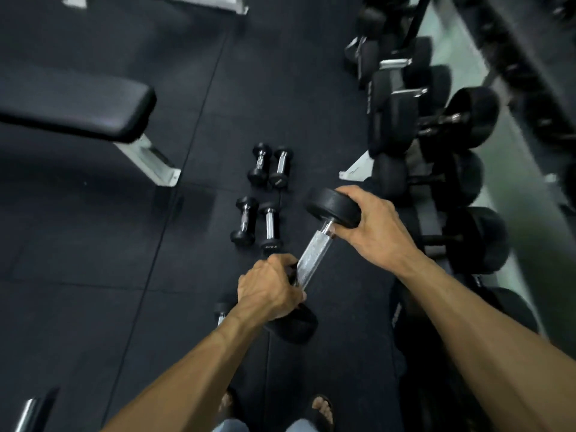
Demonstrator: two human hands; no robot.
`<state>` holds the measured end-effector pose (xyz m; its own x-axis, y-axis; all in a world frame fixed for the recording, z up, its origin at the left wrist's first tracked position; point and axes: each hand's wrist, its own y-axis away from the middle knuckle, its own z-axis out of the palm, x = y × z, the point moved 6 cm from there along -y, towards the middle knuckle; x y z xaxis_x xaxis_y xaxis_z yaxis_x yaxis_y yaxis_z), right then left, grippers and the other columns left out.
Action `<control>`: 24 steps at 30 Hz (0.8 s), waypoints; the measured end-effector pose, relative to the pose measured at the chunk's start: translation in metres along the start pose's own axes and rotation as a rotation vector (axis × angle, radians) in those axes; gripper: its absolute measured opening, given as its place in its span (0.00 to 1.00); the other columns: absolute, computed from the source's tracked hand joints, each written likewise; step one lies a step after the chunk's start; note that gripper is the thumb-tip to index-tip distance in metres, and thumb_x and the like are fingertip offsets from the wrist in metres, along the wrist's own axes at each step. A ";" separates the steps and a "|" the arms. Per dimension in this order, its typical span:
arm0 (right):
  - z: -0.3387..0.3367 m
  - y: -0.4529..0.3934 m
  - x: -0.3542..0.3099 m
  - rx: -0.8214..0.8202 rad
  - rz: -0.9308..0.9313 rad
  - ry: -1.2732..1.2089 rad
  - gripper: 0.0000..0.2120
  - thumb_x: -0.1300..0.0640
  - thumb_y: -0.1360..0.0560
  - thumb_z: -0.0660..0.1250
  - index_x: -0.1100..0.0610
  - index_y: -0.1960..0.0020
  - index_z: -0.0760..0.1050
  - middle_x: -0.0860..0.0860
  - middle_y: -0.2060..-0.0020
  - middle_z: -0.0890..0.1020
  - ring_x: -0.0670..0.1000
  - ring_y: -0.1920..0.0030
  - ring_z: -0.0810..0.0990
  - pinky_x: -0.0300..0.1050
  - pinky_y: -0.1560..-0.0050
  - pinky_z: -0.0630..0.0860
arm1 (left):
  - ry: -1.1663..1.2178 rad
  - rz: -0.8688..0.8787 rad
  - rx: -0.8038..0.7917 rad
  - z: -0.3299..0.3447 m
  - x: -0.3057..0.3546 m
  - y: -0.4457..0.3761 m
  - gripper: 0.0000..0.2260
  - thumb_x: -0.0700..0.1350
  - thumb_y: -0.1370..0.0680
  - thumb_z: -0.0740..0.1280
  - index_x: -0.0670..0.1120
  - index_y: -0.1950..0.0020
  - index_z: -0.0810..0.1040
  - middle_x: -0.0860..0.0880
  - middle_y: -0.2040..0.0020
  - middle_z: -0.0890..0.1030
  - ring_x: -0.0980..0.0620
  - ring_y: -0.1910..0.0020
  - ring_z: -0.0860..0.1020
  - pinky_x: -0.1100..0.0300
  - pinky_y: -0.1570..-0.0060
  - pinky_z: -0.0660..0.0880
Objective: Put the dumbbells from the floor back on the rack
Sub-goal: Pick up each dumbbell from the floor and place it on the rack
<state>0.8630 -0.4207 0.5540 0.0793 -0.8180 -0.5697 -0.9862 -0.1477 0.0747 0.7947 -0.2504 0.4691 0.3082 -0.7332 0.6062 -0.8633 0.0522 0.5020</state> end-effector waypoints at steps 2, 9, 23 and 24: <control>-0.045 0.004 -0.008 0.037 -0.003 0.021 0.25 0.53 0.32 0.78 0.44 0.38 0.73 0.48 0.48 0.81 0.50 0.47 0.79 0.51 0.43 0.75 | -0.021 0.053 0.012 -0.014 0.040 0.007 0.20 0.50 0.37 0.75 0.58 0.46 0.78 0.59 0.60 0.76 0.49 0.48 0.78 0.49 0.45 0.75; -0.193 0.027 0.024 0.202 0.023 0.090 0.27 0.52 0.33 0.77 0.44 0.36 0.72 0.52 0.48 0.81 0.55 0.46 0.80 0.54 0.43 0.75 | -0.075 0.238 0.003 -0.012 0.186 0.020 0.15 0.50 0.37 0.76 0.58 0.56 0.75 0.59 0.66 0.74 0.49 0.52 0.79 0.54 0.54 0.74; -0.395 0.162 0.230 0.401 0.366 0.077 0.22 0.53 0.30 0.75 0.44 0.38 0.74 0.46 0.49 0.82 0.49 0.48 0.80 0.50 0.44 0.76 | -0.284 0.507 -0.298 0.167 0.443 0.050 0.13 0.51 0.37 0.75 0.56 0.63 0.71 0.51 0.55 0.81 0.46 0.52 0.79 0.47 0.48 0.77; -0.402 0.174 0.244 0.403 0.395 0.079 0.22 0.53 0.30 0.75 0.43 0.38 0.74 0.45 0.49 0.82 0.49 0.48 0.80 0.49 0.44 0.76 | -0.289 0.522 -0.327 0.183 0.454 0.053 0.13 0.52 0.38 0.75 0.56 0.62 0.71 0.51 0.55 0.81 0.46 0.51 0.79 0.47 0.48 0.77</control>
<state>0.7691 -0.8700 0.7572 -0.3110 -0.8097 -0.4977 -0.9196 0.3886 -0.0576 0.8154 -0.7047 0.6585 -0.2746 -0.7051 0.6538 -0.6903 0.6179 0.3764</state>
